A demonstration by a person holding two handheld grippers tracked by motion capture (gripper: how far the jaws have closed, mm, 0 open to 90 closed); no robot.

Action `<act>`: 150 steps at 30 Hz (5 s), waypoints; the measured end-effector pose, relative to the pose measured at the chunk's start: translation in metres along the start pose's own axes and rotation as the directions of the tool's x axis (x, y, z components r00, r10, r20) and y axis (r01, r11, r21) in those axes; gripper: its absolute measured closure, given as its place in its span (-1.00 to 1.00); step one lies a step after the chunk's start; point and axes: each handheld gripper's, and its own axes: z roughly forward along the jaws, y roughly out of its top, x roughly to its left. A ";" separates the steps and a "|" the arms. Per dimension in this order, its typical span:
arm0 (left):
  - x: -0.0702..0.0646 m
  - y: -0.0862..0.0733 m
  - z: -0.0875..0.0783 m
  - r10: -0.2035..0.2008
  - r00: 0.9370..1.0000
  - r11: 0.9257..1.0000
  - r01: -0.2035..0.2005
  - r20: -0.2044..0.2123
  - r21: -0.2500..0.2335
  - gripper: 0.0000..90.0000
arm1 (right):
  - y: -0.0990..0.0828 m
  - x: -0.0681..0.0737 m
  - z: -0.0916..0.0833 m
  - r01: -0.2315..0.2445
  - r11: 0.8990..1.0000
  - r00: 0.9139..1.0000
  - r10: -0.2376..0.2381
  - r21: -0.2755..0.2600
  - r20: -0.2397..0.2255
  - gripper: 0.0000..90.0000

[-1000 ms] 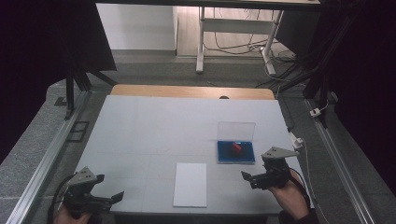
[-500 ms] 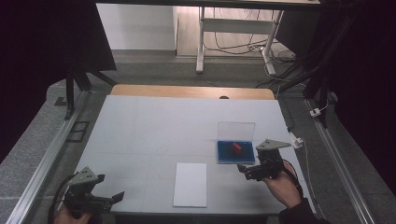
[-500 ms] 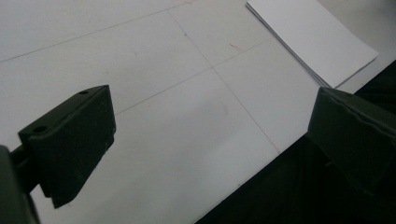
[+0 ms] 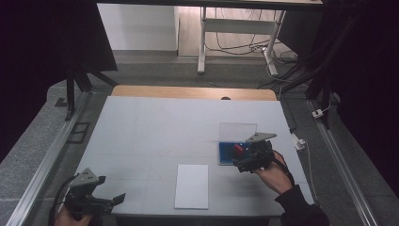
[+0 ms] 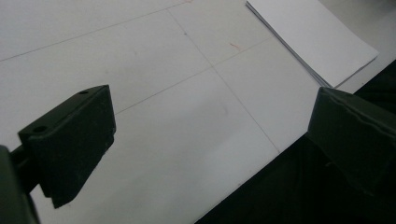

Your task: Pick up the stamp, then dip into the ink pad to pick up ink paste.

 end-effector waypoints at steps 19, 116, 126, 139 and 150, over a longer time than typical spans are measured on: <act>-0.001 0.000 0.001 0.007 1.000 1.000 -0.007 -0.007 0.008 -0.96 | 0.015 -0.014 0.029 0.037 0.997 0.999 -0.038 0.074 0.008 -0.38; 0.001 0.000 0.000 -0.005 1.000 1.000 0.005 0.010 0.001 -0.94 | 0.018 -0.002 0.038 0.119 0.986 0.991 -0.125 0.113 0.050 0.78; 0.002 0.000 0.000 -0.012 1.000 1.000 0.012 0.013 0.001 -0.94 | 0.014 -0.016 0.037 0.032 0.996 0.999 -0.030 0.080 -0.026 0.78; 0.003 0.000 -0.001 -0.019 1.000 1.000 0.019 0.016 -0.002 -0.94 | 0.016 -0.022 0.030 -0.017 0.999 0.998 0.020 0.043 -0.056 0.77; 0.003 0.000 -0.001 -0.019 1.000 1.000 0.019 0.017 -0.004 -0.94 | 0.017 -0.028 0.017 0.000 1.000 1.000 0.001 0.010 -0.017 0.77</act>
